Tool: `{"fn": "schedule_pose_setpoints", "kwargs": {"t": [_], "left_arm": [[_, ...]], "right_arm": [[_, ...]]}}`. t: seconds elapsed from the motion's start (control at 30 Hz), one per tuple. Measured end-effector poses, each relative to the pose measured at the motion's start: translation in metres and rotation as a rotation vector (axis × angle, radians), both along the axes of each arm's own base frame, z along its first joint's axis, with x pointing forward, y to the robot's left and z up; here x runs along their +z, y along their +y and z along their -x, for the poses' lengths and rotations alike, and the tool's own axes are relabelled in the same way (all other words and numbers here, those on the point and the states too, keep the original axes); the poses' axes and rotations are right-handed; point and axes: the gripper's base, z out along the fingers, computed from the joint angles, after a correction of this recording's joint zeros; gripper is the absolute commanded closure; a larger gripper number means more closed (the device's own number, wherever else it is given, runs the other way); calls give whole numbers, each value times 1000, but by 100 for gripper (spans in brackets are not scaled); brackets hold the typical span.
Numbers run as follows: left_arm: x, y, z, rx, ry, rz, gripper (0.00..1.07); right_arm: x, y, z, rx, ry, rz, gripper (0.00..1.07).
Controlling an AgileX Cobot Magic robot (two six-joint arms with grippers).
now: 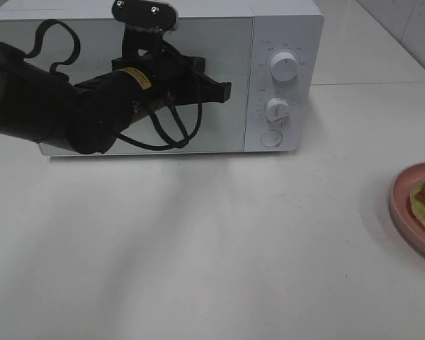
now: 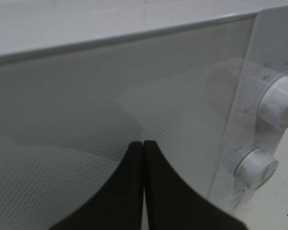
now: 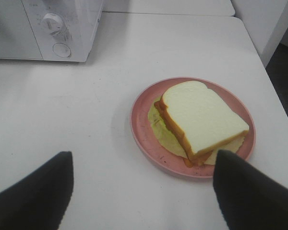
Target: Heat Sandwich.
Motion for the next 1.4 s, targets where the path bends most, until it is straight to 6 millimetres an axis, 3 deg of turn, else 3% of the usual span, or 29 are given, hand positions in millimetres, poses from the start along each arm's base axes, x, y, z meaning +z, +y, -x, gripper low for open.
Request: {"fn": "schedule_pose_setpoints", "kwargs": {"t": [0.17,0.23,0.27,0.33,0.37,0.4,0.43,0.47,0.57,1.4], "left_arm": [[2,2,18,-17,20,-5,107],[-1,-2,29,-45,52,-26,91],[-1,-2,29,-45,52,-26,91],[-6,-4,37,-66,91,-53,65],[-11,-6,43,-85,142,-86,27],[-11,-6,43,-85,142,-86,27],[-13,-7,46,-92,170,-101,10],[-14,-7,48,-98,192,-113,5],[-10,-6,56,-120,263,-150,9],[23,20,104,-246,725,-431,9]], "right_arm": [[0,0,0,0,0,0,32],[0,0,0,0,0,0,32],[0,0,0,0,0,0,32],[0,0,0,0,0,0,32],[0,0,0,0,0,0,32],[0,0,0,0,0,0,32],[0,0,0,0,0,0,32],[0,0,0,0,0,0,32],[0,0,0,0,0,0,32],[0,0,0,0,0,0,32]]}}
